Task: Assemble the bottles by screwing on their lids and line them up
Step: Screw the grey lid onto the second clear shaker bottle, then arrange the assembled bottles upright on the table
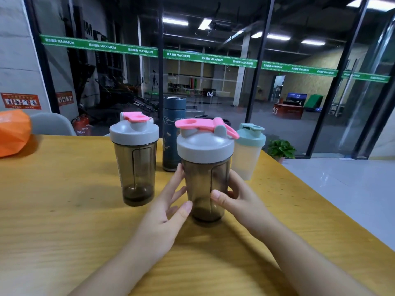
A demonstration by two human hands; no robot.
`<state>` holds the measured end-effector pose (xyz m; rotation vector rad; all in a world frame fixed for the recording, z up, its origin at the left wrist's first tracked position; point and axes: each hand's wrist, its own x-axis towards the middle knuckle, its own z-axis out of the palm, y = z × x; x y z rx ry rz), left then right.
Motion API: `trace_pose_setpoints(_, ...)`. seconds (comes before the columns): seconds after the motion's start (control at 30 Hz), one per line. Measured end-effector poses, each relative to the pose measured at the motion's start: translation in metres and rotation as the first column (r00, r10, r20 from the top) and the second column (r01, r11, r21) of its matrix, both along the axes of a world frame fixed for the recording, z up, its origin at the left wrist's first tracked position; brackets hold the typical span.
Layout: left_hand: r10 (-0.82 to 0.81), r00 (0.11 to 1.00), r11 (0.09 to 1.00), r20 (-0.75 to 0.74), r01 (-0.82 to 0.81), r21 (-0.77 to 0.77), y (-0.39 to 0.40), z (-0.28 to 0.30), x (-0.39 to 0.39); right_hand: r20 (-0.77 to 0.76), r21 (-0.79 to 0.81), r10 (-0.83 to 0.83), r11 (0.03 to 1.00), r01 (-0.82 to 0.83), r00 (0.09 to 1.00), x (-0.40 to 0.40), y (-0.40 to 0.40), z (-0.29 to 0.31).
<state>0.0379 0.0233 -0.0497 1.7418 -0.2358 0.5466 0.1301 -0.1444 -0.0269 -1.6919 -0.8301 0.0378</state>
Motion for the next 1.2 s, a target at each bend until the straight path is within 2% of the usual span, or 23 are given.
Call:
trace_pose_setpoints(0.17,0.116,0.993,0.988,-0.039,-0.111,0.104,-0.014,-0.006,0.009,-0.077,0.044,-0.006,0.999,0.010,0.997,0.009,-0.007,-0.005)
trace_pose_setpoints(0.33,0.125,0.987,0.964,-0.106,-0.095,0.246,-0.022,-0.011,0.028,-0.127,0.060,-0.009,0.998,0.017,0.992,0.018,-0.016,-0.004)
trace_pose_setpoints(0.57,0.022,0.973,0.982,-0.231,0.023,0.189,-0.042,-0.008,0.071,-0.195,0.066,-0.036,0.997,0.050,0.980,0.030,-0.032,-0.002)
trace_pose_setpoints(0.77,0.055,0.972,0.980,-0.226,-0.010,0.198,-0.062,-0.003,0.089,-0.261,0.050,-0.075,0.995,0.091,0.962,0.040,-0.051,0.004)
trace_pose_setpoints(0.9,0.053,0.973,0.977,-0.223,-0.004,0.215,-0.074,0.005,0.095,-0.208,-0.037,-0.189,0.982,0.185,0.960,0.039,-0.051,0.009)
trace_pose_setpoints(1.03,0.005,0.973,0.971,-0.231,0.050,0.232,-0.082,0.005,0.102,-0.166,-0.025,-0.325,0.945,0.325,0.931,0.040,-0.053,0.009)
trace_pose_setpoints(1.2,-0.079,0.945,0.961,-0.318,0.157,0.227,-0.076,0.007,0.110,-0.137,-0.009,-0.350,0.936,0.352,0.927,0.041,-0.062,0.015)
